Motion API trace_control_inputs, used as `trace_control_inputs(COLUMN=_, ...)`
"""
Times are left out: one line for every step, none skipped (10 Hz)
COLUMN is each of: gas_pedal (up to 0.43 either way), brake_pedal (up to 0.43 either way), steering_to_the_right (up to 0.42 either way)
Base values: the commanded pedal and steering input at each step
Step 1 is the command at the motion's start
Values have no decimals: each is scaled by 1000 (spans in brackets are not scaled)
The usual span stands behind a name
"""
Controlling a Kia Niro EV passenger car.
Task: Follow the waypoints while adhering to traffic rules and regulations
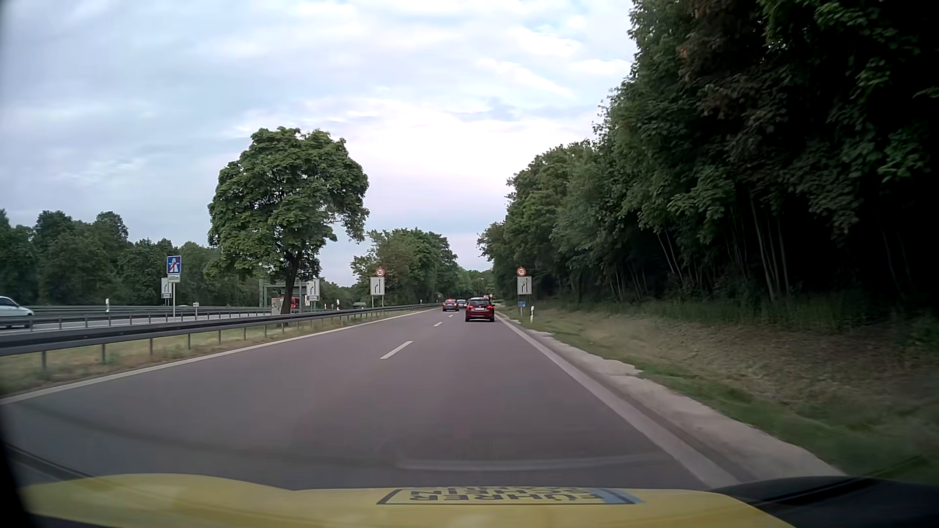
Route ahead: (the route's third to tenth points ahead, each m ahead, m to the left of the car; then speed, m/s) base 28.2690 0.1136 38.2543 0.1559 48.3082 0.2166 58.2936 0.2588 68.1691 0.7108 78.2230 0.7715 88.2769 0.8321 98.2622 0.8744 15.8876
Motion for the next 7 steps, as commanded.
trace_control_inputs(gas_pedal=0, brake_pedal=134, steering_to_the_right=-3)
trace_control_inputs(gas_pedal=0, brake_pedal=140, steering_to_the_right=-3)
trace_control_inputs(gas_pedal=0, brake_pedal=140, steering_to_the_right=-3)
trace_control_inputs(gas_pedal=0, brake_pedal=134, steering_to_the_right=-3)
trace_control_inputs(gas_pedal=0, brake_pedal=128, steering_to_the_right=-3)
trace_control_inputs(gas_pedal=0, brake_pedal=122, steering_to_the_right=-3)
trace_control_inputs(gas_pedal=0, brake_pedal=116, steering_to_the_right=-3)
